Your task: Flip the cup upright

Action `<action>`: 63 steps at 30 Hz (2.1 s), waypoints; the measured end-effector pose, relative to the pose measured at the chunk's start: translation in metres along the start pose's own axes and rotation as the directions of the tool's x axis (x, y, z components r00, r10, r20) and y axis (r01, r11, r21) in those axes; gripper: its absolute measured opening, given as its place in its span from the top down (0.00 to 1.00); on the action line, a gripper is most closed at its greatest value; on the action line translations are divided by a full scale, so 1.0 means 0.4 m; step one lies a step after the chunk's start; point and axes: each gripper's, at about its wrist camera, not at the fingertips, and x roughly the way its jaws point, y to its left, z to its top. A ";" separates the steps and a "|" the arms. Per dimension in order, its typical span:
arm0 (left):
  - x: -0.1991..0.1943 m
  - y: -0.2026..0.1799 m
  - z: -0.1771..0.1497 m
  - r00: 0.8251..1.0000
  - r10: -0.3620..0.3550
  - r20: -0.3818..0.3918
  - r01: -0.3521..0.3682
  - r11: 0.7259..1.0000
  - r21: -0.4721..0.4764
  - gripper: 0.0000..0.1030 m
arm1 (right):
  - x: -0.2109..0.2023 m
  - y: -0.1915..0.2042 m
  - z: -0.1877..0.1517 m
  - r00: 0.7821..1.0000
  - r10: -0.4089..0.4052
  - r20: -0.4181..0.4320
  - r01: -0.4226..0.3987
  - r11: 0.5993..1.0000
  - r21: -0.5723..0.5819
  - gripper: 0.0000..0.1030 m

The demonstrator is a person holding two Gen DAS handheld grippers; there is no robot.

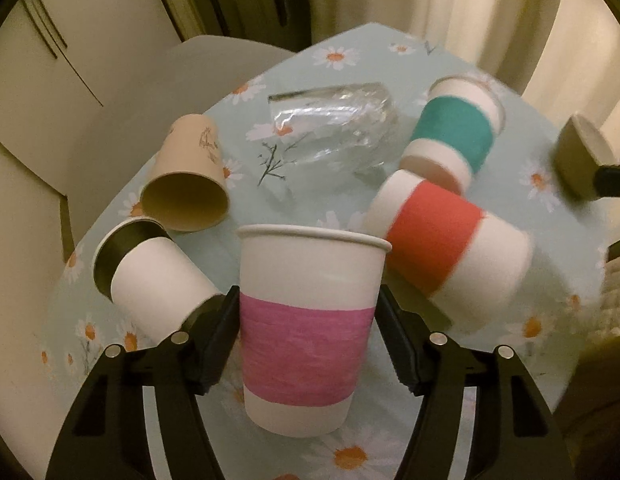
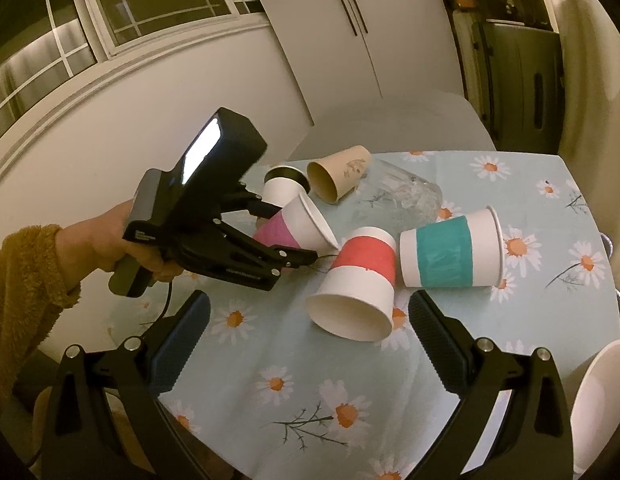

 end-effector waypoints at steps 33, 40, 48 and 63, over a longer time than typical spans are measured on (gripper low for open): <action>-0.190 -0.078 -0.374 0.981 -0.179 0.080 0.181 0.675 -0.715 0.38 | -0.106 0.199 -0.084 0.997 0.034 -0.071 -0.038 0.997 -0.061 0.04; -0.159 -0.078 -0.402 0.977 -0.196 0.087 0.189 0.594 -0.782 0.38 | -0.085 0.199 -0.106 0.994 0.034 -0.103 -0.041 0.997 -0.058 0.04; -0.113 -0.081 -0.415 0.978 -0.200 0.062 0.165 0.556 -0.814 0.36 | -0.065 0.182 -0.119 0.992 0.036 -0.120 -0.041 0.999 -0.035 0.04; -0.183 -0.074 -0.404 0.985 -0.143 0.098 0.166 0.615 -0.771 0.18 | -0.092 0.196 -0.110 0.995 0.050 -0.087 -0.052 0.998 -0.026 0.04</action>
